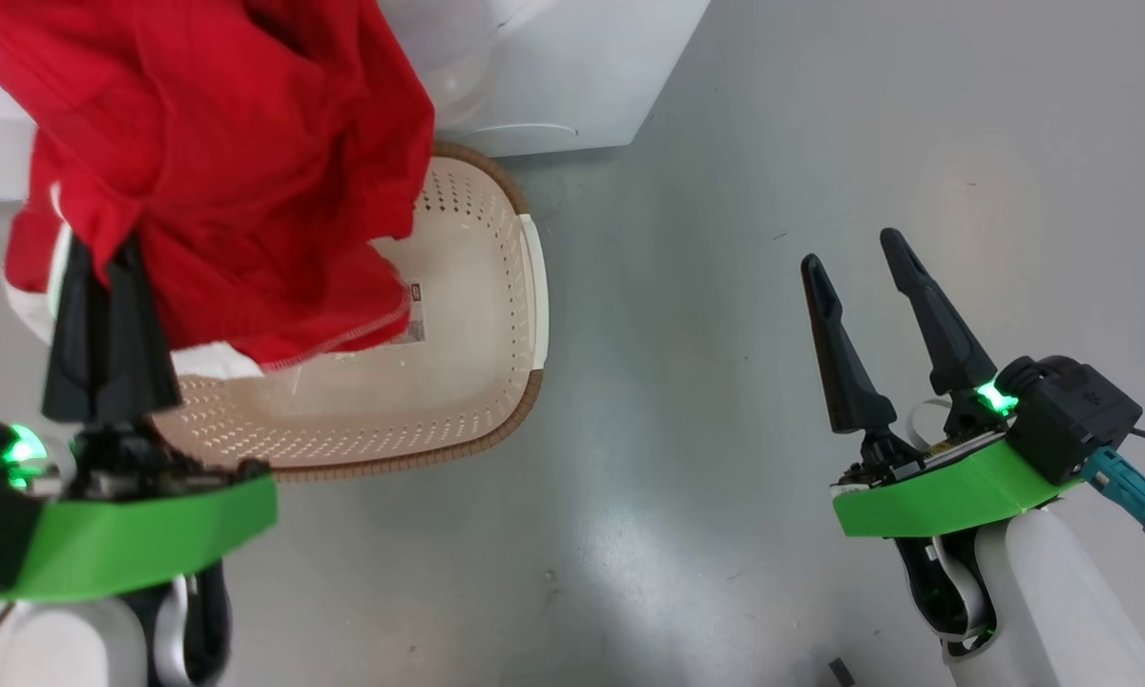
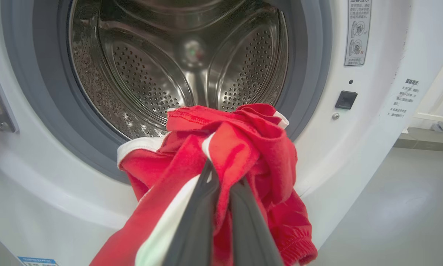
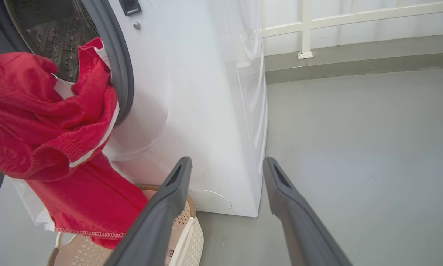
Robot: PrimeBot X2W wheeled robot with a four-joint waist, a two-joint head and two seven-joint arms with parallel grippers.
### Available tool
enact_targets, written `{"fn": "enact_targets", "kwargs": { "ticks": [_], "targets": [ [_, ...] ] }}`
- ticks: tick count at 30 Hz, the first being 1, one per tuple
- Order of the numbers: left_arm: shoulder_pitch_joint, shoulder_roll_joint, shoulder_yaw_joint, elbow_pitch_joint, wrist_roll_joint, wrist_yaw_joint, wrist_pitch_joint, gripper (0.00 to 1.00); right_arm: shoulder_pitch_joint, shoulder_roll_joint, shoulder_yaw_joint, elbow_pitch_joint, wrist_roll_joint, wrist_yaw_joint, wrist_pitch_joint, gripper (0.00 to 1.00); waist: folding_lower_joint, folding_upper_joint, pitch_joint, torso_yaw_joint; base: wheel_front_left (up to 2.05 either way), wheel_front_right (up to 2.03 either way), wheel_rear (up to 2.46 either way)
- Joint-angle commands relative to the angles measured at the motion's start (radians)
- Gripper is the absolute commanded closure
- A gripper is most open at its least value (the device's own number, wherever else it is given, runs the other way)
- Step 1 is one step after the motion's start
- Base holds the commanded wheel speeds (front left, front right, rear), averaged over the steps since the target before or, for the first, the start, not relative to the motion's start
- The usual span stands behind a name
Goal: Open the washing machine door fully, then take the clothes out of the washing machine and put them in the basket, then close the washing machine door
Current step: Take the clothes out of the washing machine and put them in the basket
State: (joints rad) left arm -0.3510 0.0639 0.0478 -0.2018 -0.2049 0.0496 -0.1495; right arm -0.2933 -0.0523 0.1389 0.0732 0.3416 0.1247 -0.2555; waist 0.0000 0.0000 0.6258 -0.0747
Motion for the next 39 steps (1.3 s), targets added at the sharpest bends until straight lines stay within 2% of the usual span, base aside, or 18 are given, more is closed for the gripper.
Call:
{"fn": "enact_targets", "kwargs": {
  "ticks": [1, 4, 12, 26, 39],
  "targets": [
    [0.046, 0.011, 0.017, -0.061, 0.007, 0.018, 0.016, 1.0, 0.029, 0.002, 0.017, -0.026, -0.01, 0.006, -0.006, 0.0, 0.0, 0.0, 0.0, 0.003, 0.0, 0.0, 0.0],
    [0.081, 0.006, 0.006, -0.078, -0.004, 0.03, 0.04, 1.0, 0.029, 0.002, 0.02, -0.026, -0.012, 0.006, -0.006, 0.0, 0.0, 0.0, 0.002, 0.009, 0.0, 0.0, 0.0],
    [0.073, 0.002, -0.007, 0.097, -0.038, 0.027, 0.042, 1.0, 0.019, 0.002, 0.034, -0.021, -0.012, 0.006, -0.006, 0.0, 0.0, 0.0, 0.004, 0.005, 0.0, 0.0, 0.0],
    [-0.163, 0.013, -0.001, 0.714, -0.117, -0.04, -0.039, 1.0, 0.004, 0.002, 0.052, -0.018, 0.01, 0.006, -0.006, 0.0, 0.0, 0.0, 0.021, -0.03, 0.0, 0.0, 0.0],
    [-0.394, 0.054, -0.06, 1.238, -0.086, -0.083, -0.052, 1.0, -0.02, 0.002, 0.069, -0.011, 0.024, 0.006, -0.006, 0.0, 0.0, 0.0, 0.052, -0.059, 0.0, 0.0, 0.0]
  ]
}}
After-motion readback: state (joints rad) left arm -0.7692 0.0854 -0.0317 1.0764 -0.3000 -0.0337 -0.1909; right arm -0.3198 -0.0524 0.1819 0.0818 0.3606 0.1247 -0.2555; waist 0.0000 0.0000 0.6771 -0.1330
